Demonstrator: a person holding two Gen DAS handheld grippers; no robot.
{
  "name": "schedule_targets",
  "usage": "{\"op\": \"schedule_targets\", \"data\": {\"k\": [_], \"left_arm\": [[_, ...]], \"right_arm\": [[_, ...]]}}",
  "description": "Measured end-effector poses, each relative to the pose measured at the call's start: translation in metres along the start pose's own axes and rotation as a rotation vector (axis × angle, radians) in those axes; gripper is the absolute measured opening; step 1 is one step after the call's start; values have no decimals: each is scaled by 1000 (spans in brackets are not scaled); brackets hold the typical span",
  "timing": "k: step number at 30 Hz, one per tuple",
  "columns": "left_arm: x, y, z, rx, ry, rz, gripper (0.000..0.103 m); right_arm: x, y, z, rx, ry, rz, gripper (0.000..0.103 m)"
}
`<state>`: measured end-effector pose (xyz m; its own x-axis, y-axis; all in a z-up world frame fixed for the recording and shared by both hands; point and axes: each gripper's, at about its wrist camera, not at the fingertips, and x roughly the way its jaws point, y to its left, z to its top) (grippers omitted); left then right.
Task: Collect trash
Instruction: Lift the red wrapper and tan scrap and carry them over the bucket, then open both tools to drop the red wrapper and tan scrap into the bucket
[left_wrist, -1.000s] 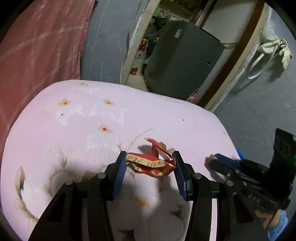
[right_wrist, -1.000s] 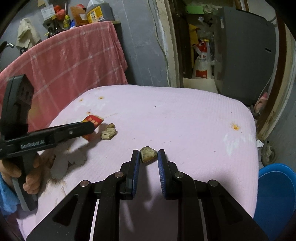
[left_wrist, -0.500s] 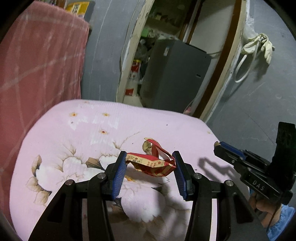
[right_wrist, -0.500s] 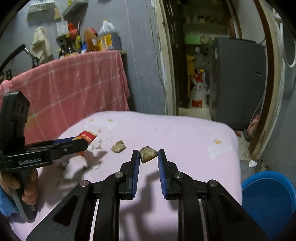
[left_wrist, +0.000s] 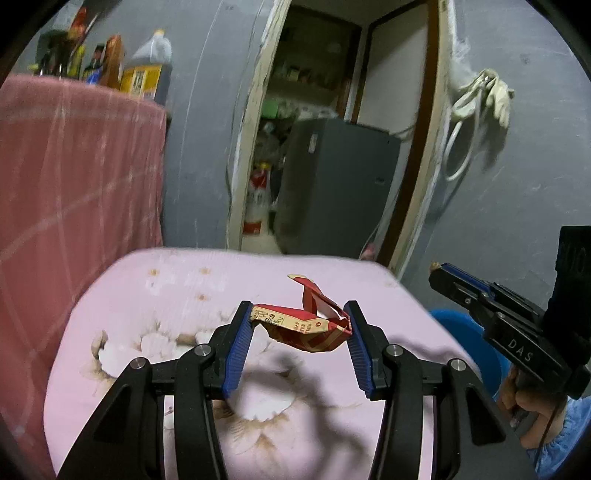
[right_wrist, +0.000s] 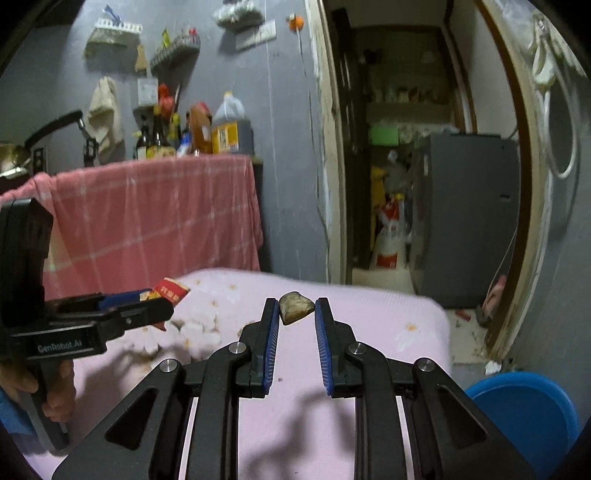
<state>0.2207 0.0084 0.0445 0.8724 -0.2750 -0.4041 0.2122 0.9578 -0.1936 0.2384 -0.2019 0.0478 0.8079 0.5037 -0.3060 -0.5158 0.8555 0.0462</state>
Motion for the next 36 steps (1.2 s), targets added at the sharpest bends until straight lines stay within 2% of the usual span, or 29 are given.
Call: {"op": "schedule_targets", "data": {"k": [5,12,20,25,29,36], "left_arm": [[-10,-22,12,17,-67,-35,43],[-11,-62,28,50,-117,-99,44],[-4,-120,33,118,-156,-165,44],[11,-144,29,126,-141,-205,44],[28,-162,26,126,-109,-225,44],[59,-181,15,94,-12,-221,44]], "right_arm": [[-29,-3,10,-18,-103,-48,18],[-60,-20,17,2,-172,-108,18],[-104,-48,16,0,-231,-251,18],[-122,-67,11,17,-233,-324,18],[-131,-89,5,80,-216,-367,18],[-121,-123,-8,223,-77,-412,18]]}}
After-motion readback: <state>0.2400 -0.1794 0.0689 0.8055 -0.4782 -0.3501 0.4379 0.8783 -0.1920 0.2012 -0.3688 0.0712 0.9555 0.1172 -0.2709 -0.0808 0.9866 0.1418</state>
